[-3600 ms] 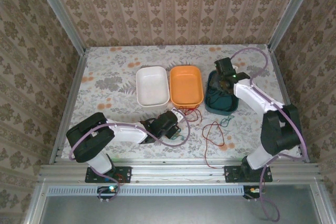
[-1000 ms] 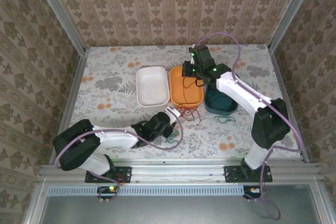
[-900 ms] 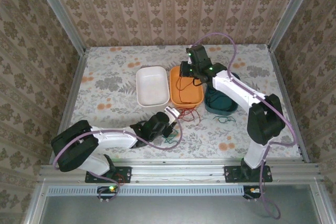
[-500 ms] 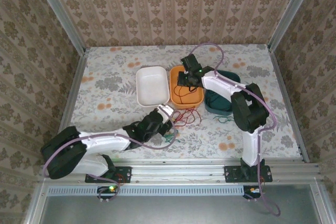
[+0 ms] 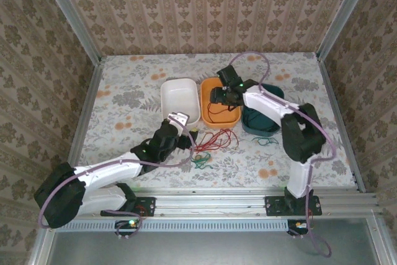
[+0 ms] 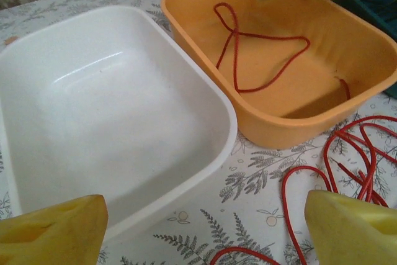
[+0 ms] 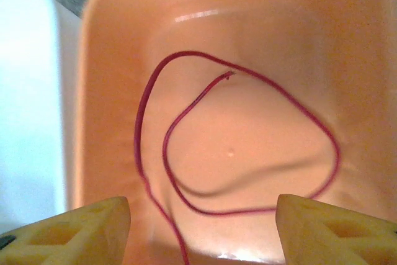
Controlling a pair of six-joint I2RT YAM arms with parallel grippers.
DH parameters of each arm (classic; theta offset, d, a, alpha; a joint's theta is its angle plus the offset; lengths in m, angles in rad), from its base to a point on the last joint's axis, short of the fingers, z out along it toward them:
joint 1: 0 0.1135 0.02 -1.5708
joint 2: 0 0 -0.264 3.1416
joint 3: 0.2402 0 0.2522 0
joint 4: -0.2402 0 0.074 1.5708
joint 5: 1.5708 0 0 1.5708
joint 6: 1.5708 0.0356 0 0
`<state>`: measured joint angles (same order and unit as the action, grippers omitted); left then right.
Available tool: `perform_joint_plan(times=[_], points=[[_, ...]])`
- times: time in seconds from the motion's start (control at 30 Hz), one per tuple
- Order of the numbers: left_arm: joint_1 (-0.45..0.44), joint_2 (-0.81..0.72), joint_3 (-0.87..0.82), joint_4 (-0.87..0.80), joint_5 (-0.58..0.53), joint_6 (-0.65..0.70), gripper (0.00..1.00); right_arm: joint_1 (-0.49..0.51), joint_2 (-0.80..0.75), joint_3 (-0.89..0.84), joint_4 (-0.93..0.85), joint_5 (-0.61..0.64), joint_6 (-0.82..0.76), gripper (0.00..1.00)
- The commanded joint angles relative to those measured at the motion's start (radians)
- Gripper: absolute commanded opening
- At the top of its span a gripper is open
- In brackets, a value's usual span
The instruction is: Untangle the cables
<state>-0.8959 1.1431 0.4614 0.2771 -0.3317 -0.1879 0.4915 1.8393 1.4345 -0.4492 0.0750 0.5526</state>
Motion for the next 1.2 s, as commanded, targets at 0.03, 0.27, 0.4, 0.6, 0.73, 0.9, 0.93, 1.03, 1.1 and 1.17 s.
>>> perform_joint_plan(times=[0.03, 0.27, 0.4, 0.6, 0.73, 0.9, 0.93, 1.03, 1.1, 1.17], points=[[0.004, 0.020, -0.013, -0.009, 0.068, 0.009, 0.84, 0.009, -0.198, -0.114, -0.061, 0.039, 0.003, 0.65], [-0.004, 0.087, 0.007, -0.029, 0.188, 0.040, 0.84, 0.057, -0.357, -0.345, -0.078, -0.144, 0.028, 0.62], [-0.038, 0.150, 0.041, -0.046, 0.189, 0.077, 0.84, 0.089, -0.330, -0.408, -0.055, -0.242, 0.026, 0.55], [-0.065, 0.198, 0.063, -0.036, 0.185, 0.089, 0.84, 0.093, -0.286, -0.422, -0.074, -0.198, 0.010, 0.51], [-0.095, 0.234, 0.087, -0.063, 0.164, 0.118, 0.84, 0.093, -0.245, -0.425, -0.070, -0.189, -0.008, 0.50], [-0.133, 0.260, 0.109, -0.091, 0.141, 0.150, 0.84, 0.093, -0.200, -0.438, -0.053, -0.175, -0.017, 0.49], [-0.136, 0.262, 0.111, -0.093, 0.140, 0.149, 0.84, 0.093, -0.197, -0.446, -0.045, -0.174, -0.015, 0.49], [-0.141, 0.271, 0.111, -0.086, 0.139, 0.143, 0.84, 0.093, -0.189, -0.465, -0.028, -0.165, -0.010, 0.49], [-0.143, 0.279, 0.114, -0.084, 0.140, 0.139, 0.84, 0.093, -0.193, -0.473, -0.023, -0.158, -0.007, 0.49], [-0.144, 0.288, 0.117, -0.083, 0.136, 0.140, 0.84, 0.093, -0.220, -0.486, -0.015, -0.147, -0.005, 0.49]])
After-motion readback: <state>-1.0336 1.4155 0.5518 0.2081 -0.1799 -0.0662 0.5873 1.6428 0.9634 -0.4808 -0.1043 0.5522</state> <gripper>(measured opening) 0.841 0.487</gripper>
